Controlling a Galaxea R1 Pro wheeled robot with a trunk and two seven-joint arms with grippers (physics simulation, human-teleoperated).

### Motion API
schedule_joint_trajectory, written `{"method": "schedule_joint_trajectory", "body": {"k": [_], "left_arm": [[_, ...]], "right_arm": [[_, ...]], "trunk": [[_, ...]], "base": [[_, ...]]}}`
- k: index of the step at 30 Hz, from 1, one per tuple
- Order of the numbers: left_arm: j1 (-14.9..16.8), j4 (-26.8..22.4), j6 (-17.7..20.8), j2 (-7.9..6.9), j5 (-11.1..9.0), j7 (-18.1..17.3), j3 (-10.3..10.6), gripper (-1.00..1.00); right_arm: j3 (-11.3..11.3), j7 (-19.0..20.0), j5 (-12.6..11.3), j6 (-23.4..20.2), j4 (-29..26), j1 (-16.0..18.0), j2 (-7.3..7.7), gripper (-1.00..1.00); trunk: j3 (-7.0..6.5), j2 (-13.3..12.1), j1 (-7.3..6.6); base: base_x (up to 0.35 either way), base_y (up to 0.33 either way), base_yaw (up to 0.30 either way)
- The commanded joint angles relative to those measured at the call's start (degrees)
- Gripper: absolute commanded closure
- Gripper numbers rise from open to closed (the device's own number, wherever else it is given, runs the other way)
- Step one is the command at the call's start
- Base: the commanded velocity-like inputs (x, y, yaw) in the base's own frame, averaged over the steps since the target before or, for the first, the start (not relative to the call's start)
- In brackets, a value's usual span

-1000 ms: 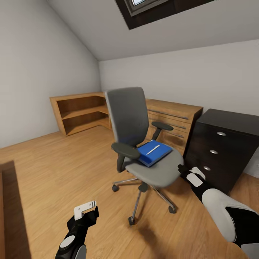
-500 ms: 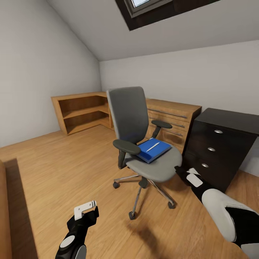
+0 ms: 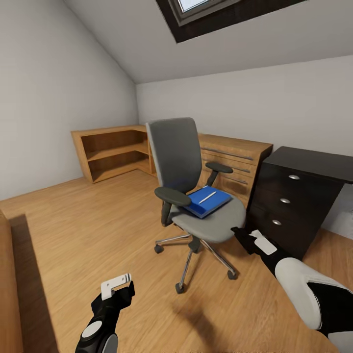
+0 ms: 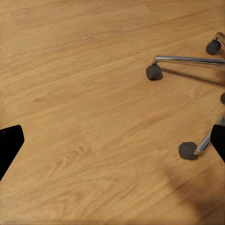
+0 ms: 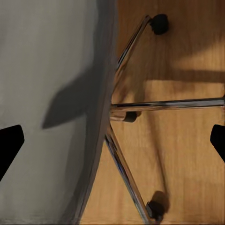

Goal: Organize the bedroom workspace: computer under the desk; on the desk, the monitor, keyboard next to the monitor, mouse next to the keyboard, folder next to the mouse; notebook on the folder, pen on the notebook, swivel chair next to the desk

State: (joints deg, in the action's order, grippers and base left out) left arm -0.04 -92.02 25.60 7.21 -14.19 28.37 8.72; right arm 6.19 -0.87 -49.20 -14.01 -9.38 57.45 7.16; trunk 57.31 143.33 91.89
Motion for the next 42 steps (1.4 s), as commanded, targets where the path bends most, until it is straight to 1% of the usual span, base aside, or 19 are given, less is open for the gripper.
{"method": "schedule_joint_trajectory", "body": {"k": [1, 4, 8, 10, 11, 13, 18, 36, 39, 42], "left_arm": [[0.03, -0.09, 0.12, -0.01, -0.56, 0.46, 0.07, -1.0], [0.04, -0.09, 0.08, -0.01, -0.55, 0.44, 0.07, -1.0], [0.03, -0.09, 0.06, 0.04, -0.57, 0.46, 0.11, -1.0], [0.03, -0.09, 0.06, 0.05, -0.58, 0.42, 0.23, -1.0], [0.0, -0.09, 0.06, 0.02, -0.58, 0.44, 0.79, -1.0], [0.03, -0.09, 0.06, 0.0, -0.58, 0.45, 1.23, -1.0], [0.01, -0.08, 0.06, -0.01, -0.58, 0.46, 1.38, -1.0], [0.04, 0.26, -0.1, -0.01, -0.49, 0.46, 1.72, -1.0], [0.03, 0.26, 0.02, -0.01, -0.49, 0.46, 1.73, -1.0], [0.02, 0.27, 0.05, -0.01, -0.51, 0.46, 1.7, -1.0]], "right_arm": [[-0.39, 0.49, 0.04, -1.16, 0.32, -0.14, -0.03, -1.0], [-0.39, 2.33, 0.04, -2.47, 0.51, -0.33, -0.03, -1.0], [-0.39, 3.27, 0.06, -2.92, 0.58, -0.56, 0.0, -1.0], [-0.39, 3.31, 0.06, -3.02, 0.59, -0.57, -0.02, -1.0], [-0.39, 3.32, 0.06, -3.68, 0.59, -0.58, -0.04, -1.0], [-0.39, 3.34, 0.07, -4.5, 0.59, -0.58, -0.04, -1.0], [-0.39, 3.33, 0.01, -4.78, 0.59, -0.58, -0.04, -1.0], [-0.39, 3.34, 0.03, -4.8, 0.56, -0.58, -0.04, -1.0], [-0.39, 3.39, 0.06, -4.8, 0.52, -0.58, -0.04, -1.0], [-0.39, 3.35, 0.06, -4.8, 0.5, -0.58, -0.03, -1.0]], "trunk": [[0.05, 0.01, -0.01], [0.05, 0.01, -0.01], [0.05, 0.01, -0.01], [0.05, 0.01, -0.01], [0.05, 0.01, -0.01], [0.05, 0.01, -0.01], [0.05, 0.01, -0.01], [0.05, 0.01, -0.01], [0.05, 0.01, -0.01], [0.05, 0.01, -0.01]], "base": [[-0.037, 0.0, 0.0], [-0.016, 0.0, 0.0], [0.048, 0.0, 0.0], [0.251, 0.0, 0.0], [0.127, 0.0, 0.0], [0.049, 0.0, 0.0], [0.076, 0.0, 0.0], [0.313, 0.0, 0.0], [0.091, 0.0, 0.0], [-0.121, 0.0, 0.0]]}}
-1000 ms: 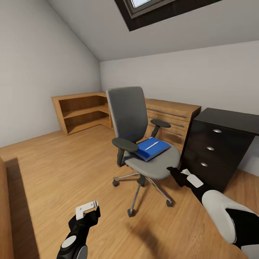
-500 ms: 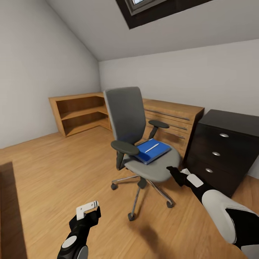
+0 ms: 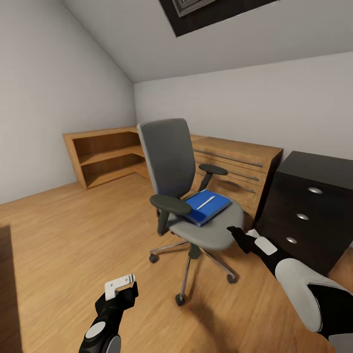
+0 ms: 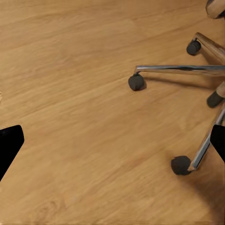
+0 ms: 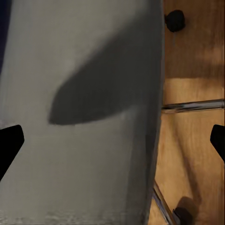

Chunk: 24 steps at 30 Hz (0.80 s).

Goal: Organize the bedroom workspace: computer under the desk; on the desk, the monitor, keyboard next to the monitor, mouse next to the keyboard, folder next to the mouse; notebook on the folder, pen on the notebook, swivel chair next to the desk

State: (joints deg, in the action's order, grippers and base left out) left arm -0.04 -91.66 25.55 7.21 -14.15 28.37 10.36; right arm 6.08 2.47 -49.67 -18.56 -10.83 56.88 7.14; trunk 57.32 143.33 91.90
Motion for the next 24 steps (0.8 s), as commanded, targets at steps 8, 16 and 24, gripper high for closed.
{"method": "schedule_joint_trajectory", "body": {"k": [8, 16, 24], "left_arm": [[0.03, -0.09, 0.12, 0.0, -0.59, 0.46, 0.1, -1.0], [0.0, -0.09, 0.12, 0.0, -0.53, 0.46, 0.01, -1.0], [0.02, -0.01, 0.1, 0.0, -0.6, 0.46, 0.08, -1.0]], "right_arm": [[-0.28, 0.0, 0.54, -0.25, 1.94, -0.01, -0.02, -1.0], [-0.37, 0.07, 0.46, -0.25, 1.95, -0.01, -0.26, -1.0], [-0.37, 0.07, 0.45, -0.46, 1.95, -0.01, -0.2, -1.0]], "trunk": [[0.05, 0.01, -0.02], [0.05, 0.01, -0.02], [0.05, 0.01, -0.02]], "base": [[-0.235, 0.0, 0.0], [-0.017, 0.0, 0.086], [-0.077, 0.018, 0.082]]}}
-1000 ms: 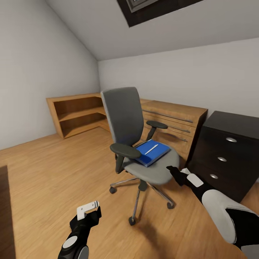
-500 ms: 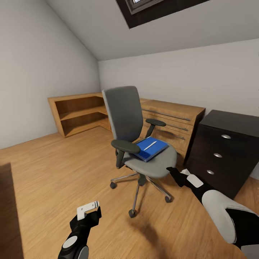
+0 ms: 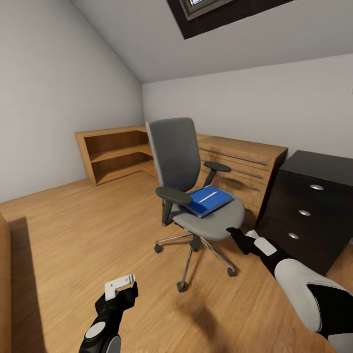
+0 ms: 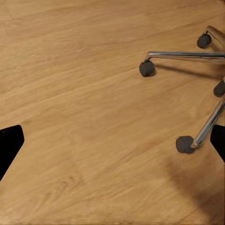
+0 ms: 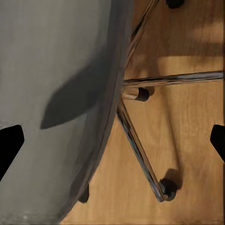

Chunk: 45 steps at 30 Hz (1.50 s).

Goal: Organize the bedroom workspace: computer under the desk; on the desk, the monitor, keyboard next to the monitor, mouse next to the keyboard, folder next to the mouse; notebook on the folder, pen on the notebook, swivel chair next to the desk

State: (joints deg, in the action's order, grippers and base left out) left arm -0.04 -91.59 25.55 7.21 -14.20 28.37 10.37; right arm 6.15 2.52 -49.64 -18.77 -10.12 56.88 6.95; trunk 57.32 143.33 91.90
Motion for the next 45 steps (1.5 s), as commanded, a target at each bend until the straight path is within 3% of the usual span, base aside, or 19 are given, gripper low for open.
{"method": "schedule_joint_trajectory", "body": {"k": [1, 12, 31, 32, 34, 37, 40, 45], "left_arm": [[0.03, -0.08, 0.11, -0.01, -0.56, 0.46, 0.06, -1.0], [0.04, -0.08, 0.12, -0.01, -0.56, 0.46, 0.07, -1.0], [0.0, -0.08, 0.12, -0.01, -0.56, 0.46, 0.09, -1.0], [0.02, -0.08, 0.12, -0.01, -0.56, 0.46, 0.09, -1.0], [0.03, -0.08, 0.12, -0.01, -0.56, 0.46, 0.09, -1.0], [0.02, -0.08, 0.12, -0.01, -0.56, 0.46, 0.09, -1.0], [0.04, 0.14, 0.12, 0.03, -0.56, 0.46, 0.09, -1.0], [0.03, 0.31, 0.12, 0.07, -0.56, 0.46, 0.13, -1.0]], "right_arm": [[-0.43, 0.03, 0.42, -0.25, 1.25, -0.01, -0.01, -1.0], [-0.58, 0.06, 0.49, -0.3, 1.25, -0.01, -0.27, -1.0], [-1.19, 2.91, 1.86, -0.64, 1.16, -0.01, -3.59, -1.0], [-2.34, 4.49, 3.77, -0.75, 1.16, -0.01, -4.34, -1.0], [-2.78, 6.51, 4.72, -0.79, 1.18, -0.01, -4.63, -1.0], [-3.03, 9.49, 5.46, -0.79, 1.21, -0.04, -4.79, -1.0], [-3.18, 15.79, 6.77, -0.77, 1.24, -0.44, -4.63, -1.0], [-3.23, 19.6, 7.53, -0.75, 1.31, -0.71, -4.46, -1.0]], "trunk": [[0.05, 0.01, -0.02], [0.05, 0.01, -0.02], [0.05, 0.01, -0.02], [0.05, 0.01, -0.02], [0.05, 0.01, -0.02], [0.05, 0.01, -0.02], [0.05, 0.01, -0.02], [0.05, 0.01, -0.02]], "base": [[-0.252, 0.101, 0.007], [-0.186, 0.112, 0.001], [-0.004, 0.003, 0.0], [0.0, 0.0, 0.0], [0.0, 0.0, 0.0], [0.0, 0.0, 0.0], [0.0, 0.0, 0.0], [0.0, 0.0, 0.0]]}}
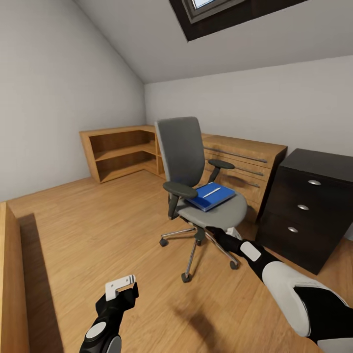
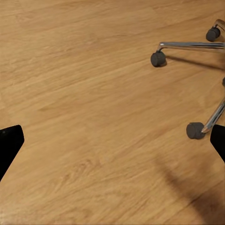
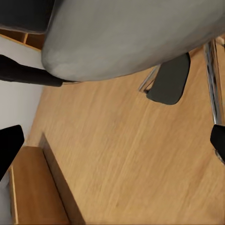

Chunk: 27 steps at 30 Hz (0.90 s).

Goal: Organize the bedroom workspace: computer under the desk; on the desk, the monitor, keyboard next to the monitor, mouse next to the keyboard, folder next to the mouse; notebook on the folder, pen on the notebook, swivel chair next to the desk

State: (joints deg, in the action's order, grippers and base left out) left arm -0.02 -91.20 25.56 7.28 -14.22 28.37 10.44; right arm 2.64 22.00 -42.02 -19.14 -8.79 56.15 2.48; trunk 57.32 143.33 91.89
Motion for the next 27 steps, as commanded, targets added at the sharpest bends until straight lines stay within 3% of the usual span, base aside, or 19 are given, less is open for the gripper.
{"method": "schedule_joint_trajectory", "body": {"k": [1, 9, 16, 27], "left_arm": [[0.01, -0.08, 0.1, 0.0, -0.55, 0.46, 0.07, -1.0], [0.01, 0.04, 0.1, 0.01, -0.53, 0.38, 0.19, -1.0], [0.0, 0.21, 0.03, -0.06, -0.48, 0.44, 2.02, -1.0], [0.0, 0.23, 0.02, -0.08, -0.46, 0.46, 2.39, -1.0]], "right_arm": [[0.27, 0.39, -0.05, -0.39, -0.02, 0.0, 0.02, -1.0], [0.26, 1.35, 0.03, -0.42, 0.0, -0.07, 0.06, -1.0], [0.3, 1.45, 0.01, -0.39, 0.0, -0.08, 0.16, -1.0], [0.27, 1.47, 0.0, -0.03, 0.41, -0.08, 0.94, -1.0]], "trunk": [[0.04, 0.02, -0.01], [0.04, 0.02, -0.01], [0.04, 0.02, -0.01], [0.04, 0.02, -0.01]], "base": [[0.0, 0.0, 0.0], [0.018, 0.0, 0.0], [0.232, 0.0, 0.0], [0.201, 0.0, 0.0]]}}
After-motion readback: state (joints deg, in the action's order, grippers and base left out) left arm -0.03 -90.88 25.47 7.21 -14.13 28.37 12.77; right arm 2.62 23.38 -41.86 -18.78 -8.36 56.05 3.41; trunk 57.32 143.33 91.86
